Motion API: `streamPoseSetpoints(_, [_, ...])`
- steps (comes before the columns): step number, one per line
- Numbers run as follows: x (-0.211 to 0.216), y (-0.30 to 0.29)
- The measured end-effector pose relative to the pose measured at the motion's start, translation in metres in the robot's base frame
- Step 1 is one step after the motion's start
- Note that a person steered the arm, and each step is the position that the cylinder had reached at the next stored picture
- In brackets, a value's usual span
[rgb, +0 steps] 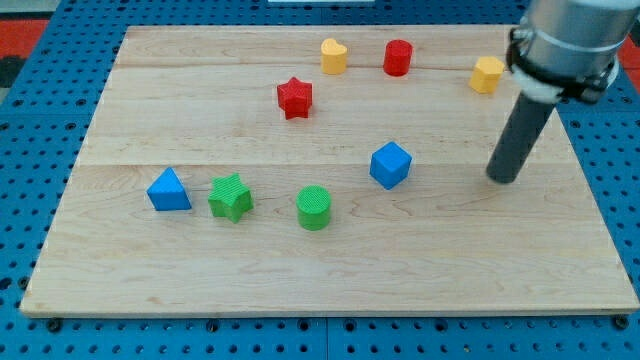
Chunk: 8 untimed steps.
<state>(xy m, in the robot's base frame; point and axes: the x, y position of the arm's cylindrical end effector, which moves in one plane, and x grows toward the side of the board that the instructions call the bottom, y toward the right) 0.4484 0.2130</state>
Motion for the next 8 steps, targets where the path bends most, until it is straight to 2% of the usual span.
streamPoseSetpoints(2, [-0.100,0.008])
streamPoseSetpoints(5, [-0.140,0.020])
streamPoseSetpoints(6, [-0.139,0.010])
streamPoseSetpoints(7, [-0.065,0.003])
streamPoseSetpoints(8, [0.028,-0.023])
